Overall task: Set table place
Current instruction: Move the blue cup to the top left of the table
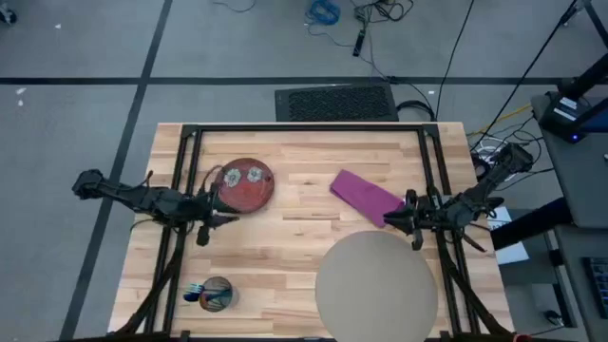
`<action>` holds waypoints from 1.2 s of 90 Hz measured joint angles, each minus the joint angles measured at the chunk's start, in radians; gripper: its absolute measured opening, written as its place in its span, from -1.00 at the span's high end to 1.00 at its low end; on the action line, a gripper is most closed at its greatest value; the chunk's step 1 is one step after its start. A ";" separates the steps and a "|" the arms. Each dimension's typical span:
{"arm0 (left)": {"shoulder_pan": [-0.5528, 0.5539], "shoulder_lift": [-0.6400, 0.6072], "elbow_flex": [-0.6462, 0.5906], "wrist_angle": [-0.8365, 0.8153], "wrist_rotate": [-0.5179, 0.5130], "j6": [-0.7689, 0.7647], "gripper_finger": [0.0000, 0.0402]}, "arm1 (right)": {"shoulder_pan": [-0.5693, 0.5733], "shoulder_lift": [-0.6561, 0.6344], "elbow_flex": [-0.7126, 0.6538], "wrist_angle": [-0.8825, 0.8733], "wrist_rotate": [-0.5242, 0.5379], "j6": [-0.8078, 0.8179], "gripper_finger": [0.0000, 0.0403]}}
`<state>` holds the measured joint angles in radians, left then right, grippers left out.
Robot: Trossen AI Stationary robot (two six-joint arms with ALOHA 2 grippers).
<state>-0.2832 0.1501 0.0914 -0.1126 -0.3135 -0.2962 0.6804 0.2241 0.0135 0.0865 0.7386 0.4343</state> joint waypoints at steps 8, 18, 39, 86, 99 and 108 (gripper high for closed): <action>0.000 0.000 0.000 0.046 -0.098 0.009 0.63 | 0.000 0.000 0.000 -0.002 0.002 -0.019 0.71; 0.000 -0.001 0.000 0.106 -0.129 0.014 0.63 | 0.000 0.000 0.000 -0.002 0.002 -0.028 0.71; 0.000 -0.001 0.000 0.064 -0.142 0.022 0.63 | 0.000 0.000 0.000 -0.002 0.002 -0.031 0.71; 0.001 0.011 0.000 -0.062 -0.135 -0.030 0.63 | 0.000 0.000 0.000 0.013 -0.012 -0.004 0.71; 0.020 0.027 0.134 -0.012 -0.169 0.123 0.63 | -0.028 0.001 0.126 0.038 -0.010 -0.263 0.71; 0.031 0.089 0.338 -0.110 -0.208 0.189 0.63 | -0.047 0.005 0.321 -0.001 -0.013 -0.412 0.71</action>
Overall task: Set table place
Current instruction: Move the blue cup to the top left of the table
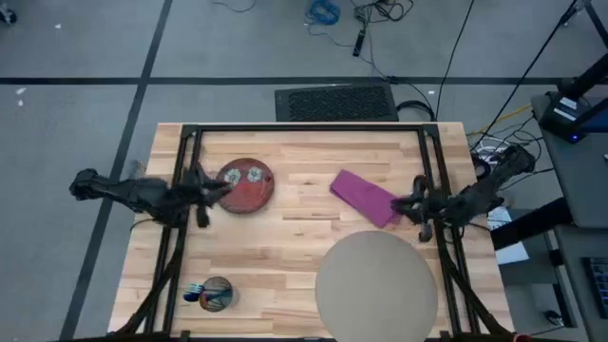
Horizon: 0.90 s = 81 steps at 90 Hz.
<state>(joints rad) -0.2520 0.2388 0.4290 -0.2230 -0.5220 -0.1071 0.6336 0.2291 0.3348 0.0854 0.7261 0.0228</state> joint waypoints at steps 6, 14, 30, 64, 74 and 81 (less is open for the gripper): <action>0.000 0.090 0.146 -0.152 -0.021 0.006 0.63 | 0.001 0.026 0.142 -0.105 -0.001 -0.044 0.71; 0.000 0.246 0.341 -0.369 -0.024 -0.025 0.63 | 0.002 0.091 0.325 -0.308 -0.001 -0.035 0.71; -0.001 0.613 0.718 -0.829 0.067 -0.127 0.63 | 0.002 0.327 0.633 -0.629 -0.010 0.074 0.71; -0.061 1.081 0.970 -1.262 0.467 -0.255 0.63 | -0.039 0.815 0.917 -1.038 -0.263 0.266 0.71; -0.114 1.083 0.970 -1.252 0.471 -0.316 0.63 | -0.038 0.869 0.917 -1.039 -0.318 0.300 0.71; -0.167 1.071 0.970 -1.247 0.472 -0.386 0.63 | -0.031 0.889 0.917 -1.047 -0.330 0.323 0.71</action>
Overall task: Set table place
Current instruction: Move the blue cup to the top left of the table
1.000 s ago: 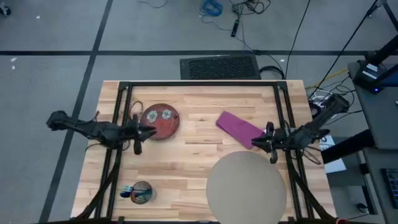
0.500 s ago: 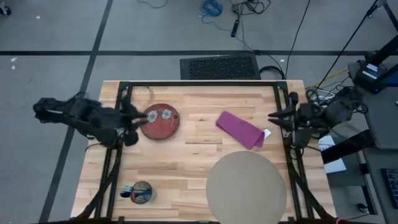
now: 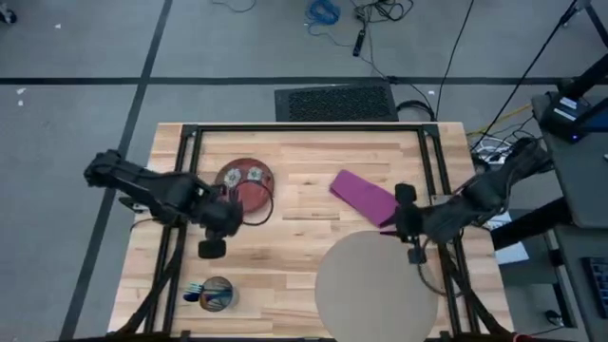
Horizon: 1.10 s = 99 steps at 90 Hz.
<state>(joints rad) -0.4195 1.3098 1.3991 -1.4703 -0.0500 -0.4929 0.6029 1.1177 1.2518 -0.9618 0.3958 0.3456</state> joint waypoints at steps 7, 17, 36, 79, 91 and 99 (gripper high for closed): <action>-0.065 -0.009 0.000 0.010 0.002 -0.077 0.63 | 0.009 0.012 0.000 0.001 -0.005 0.013 0.71; -0.158 -0.015 0.000 0.041 0.001 -0.182 0.63 | 0.021 0.024 0.000 0.016 -0.008 0.022 0.71; -0.303 0.017 0.000 0.085 -0.002 -0.352 0.63 | 0.021 0.047 0.000 0.038 -0.006 0.019 0.71; -0.408 0.173 0.000 0.143 0.001 -0.414 0.62 | 0.021 0.064 0.000 0.122 -0.005 -0.024 0.71; -0.408 0.177 0.000 0.145 -0.011 -0.417 0.52 | 0.022 0.065 0.000 0.121 -0.006 -0.008 0.71; -0.408 0.182 0.000 0.147 -0.028 -0.417 0.43 | 0.033 0.070 0.000 0.120 -0.007 0.000 0.71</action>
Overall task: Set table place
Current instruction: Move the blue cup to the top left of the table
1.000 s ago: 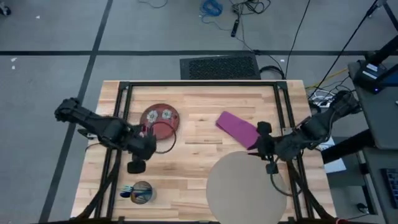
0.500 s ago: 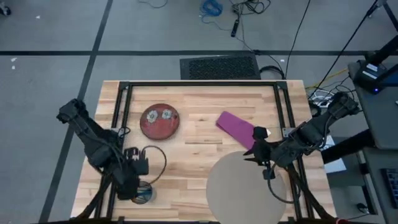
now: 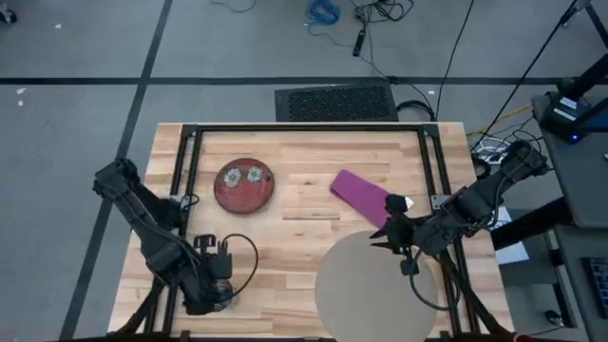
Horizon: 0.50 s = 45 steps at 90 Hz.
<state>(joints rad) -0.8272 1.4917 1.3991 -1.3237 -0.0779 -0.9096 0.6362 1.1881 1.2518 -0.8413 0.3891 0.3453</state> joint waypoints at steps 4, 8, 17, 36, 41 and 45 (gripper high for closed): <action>0.000 0.000 0.000 0.004 0.000 -0.001 0.38 | 0.008 0.004 0.000 0.000 0.000 0.002 0.71; 0.000 0.001 0.000 0.012 0.000 0.000 0.35 | 0.015 0.007 0.000 0.000 -0.003 0.003 0.71; 0.000 0.004 0.000 0.013 0.000 0.000 0.30 | 0.032 0.014 0.000 0.000 -0.001 0.010 0.71; 0.000 0.003 -0.002 0.023 0.018 0.002 0.29 | 0.053 0.030 0.000 0.000 0.003 0.018 0.71; 0.000 0.003 -0.012 0.025 0.018 0.002 0.29 | 0.055 0.035 0.000 0.000 0.003 0.019 0.71; 0.002 0.003 -0.023 0.023 0.018 0.007 0.29 | 0.057 0.039 0.000 0.000 0.003 0.024 0.71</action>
<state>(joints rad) -0.8255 1.4948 1.3765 -1.3007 -0.0595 -0.9022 0.6928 1.2268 1.2518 -0.8414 0.3923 0.3692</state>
